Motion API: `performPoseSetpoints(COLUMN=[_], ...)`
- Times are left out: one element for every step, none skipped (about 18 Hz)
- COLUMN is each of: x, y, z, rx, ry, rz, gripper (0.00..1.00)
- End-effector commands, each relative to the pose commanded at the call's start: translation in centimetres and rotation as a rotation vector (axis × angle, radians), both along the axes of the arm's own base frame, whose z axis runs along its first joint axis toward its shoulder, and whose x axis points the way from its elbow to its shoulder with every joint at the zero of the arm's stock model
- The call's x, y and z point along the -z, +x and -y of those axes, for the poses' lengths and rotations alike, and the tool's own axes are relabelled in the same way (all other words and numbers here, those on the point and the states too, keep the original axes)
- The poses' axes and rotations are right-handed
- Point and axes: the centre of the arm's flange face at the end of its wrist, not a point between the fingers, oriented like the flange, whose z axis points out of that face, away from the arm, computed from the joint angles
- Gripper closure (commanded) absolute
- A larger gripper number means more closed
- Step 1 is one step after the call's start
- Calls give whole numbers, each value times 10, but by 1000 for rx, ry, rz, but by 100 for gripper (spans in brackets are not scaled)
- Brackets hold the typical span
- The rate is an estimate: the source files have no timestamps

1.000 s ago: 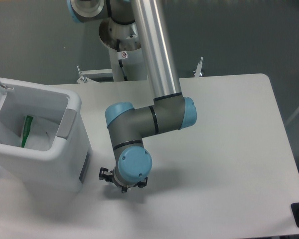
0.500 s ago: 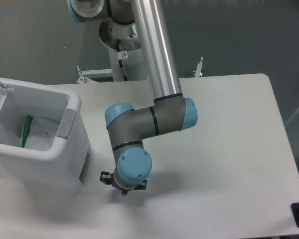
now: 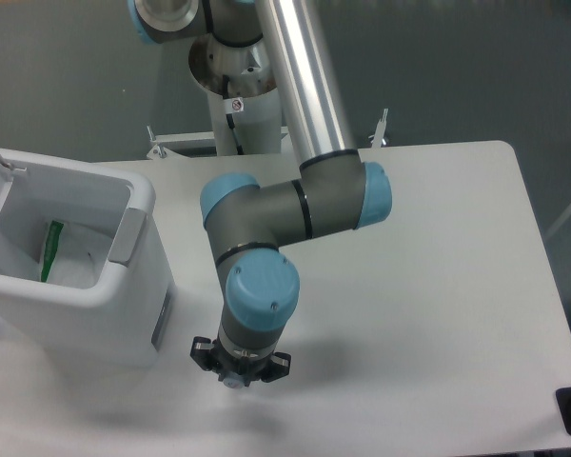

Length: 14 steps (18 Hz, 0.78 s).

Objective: Place the trash in the trash can
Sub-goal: 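Close the gripper around the bottle's cap end, then lift the bottle and carry it over the trash bin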

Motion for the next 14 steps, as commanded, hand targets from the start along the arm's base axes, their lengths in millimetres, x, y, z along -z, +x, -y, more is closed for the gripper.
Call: performPoseSetpoints(x=[-18, -35, -53, -69, -86, -105, -122, -140, -154, -169, -187, -200, -211, -222], y=[-1, -2, -1, -1, -1, -4, -5, -4, -4, -6, -4, -3, -1, 4], z=[3, 6, 7, 6, 7, 8, 7, 7, 9, 14, 19, 24, 28, 31], rx=[-2, -3, 1, 4, 5, 6, 8, 11, 16, 19, 28, 34, 43, 54], ry=[41, 79, 119, 158, 195, 237, 277, 318, 353, 389, 426, 464, 496, 525], rz=[-14, -29, -42, -59, -77, -93, -97, -93, -89, -87, -88, -91, -95, -99], gripper=[100, 100, 100, 100, 100, 100, 100, 100, 100, 100, 100, 100, 100, 100])
